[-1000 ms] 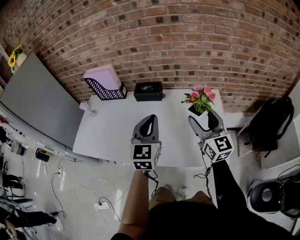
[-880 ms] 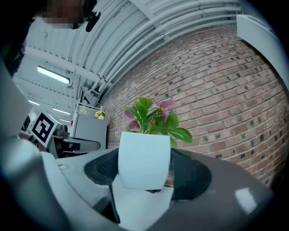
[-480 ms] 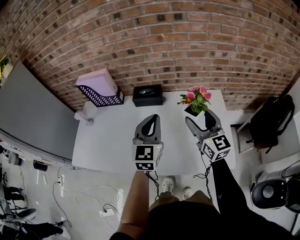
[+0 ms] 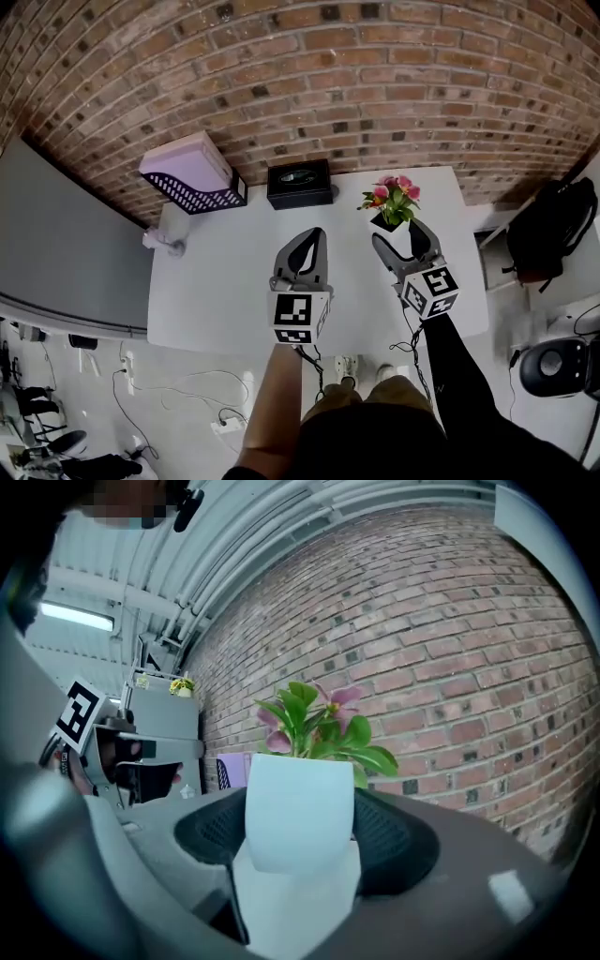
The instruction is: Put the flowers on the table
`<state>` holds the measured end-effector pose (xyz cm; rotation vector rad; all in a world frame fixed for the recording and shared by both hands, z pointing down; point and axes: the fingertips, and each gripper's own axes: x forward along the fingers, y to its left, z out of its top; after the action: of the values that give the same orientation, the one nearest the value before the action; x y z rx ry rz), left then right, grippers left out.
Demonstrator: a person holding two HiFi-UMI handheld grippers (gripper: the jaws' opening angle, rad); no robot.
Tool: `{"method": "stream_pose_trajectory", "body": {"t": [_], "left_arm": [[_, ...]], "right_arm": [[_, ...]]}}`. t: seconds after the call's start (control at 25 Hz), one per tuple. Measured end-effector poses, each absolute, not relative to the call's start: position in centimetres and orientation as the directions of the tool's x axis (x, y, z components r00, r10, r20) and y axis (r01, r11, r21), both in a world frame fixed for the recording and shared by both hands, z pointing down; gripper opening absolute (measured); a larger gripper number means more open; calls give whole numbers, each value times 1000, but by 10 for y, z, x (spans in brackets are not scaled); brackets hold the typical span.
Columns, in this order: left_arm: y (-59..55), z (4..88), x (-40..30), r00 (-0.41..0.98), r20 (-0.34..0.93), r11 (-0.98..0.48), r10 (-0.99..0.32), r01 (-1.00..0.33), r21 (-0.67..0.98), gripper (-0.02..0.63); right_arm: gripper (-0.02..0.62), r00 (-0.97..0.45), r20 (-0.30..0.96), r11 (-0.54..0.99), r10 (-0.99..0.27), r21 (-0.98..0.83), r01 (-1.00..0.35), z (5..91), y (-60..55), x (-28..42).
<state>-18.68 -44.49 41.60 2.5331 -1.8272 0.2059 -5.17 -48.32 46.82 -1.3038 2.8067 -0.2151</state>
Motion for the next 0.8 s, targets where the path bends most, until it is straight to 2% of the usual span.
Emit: {"method": "stream_pose_trajectory", "body": {"t": [0.8], "left_arm": [[-473,473,-222,346,186,-356,-920,-934,-21,8]], "right_arm": [[337,-615,242,605,-750,-123,-786,604,-513,-98]]}}
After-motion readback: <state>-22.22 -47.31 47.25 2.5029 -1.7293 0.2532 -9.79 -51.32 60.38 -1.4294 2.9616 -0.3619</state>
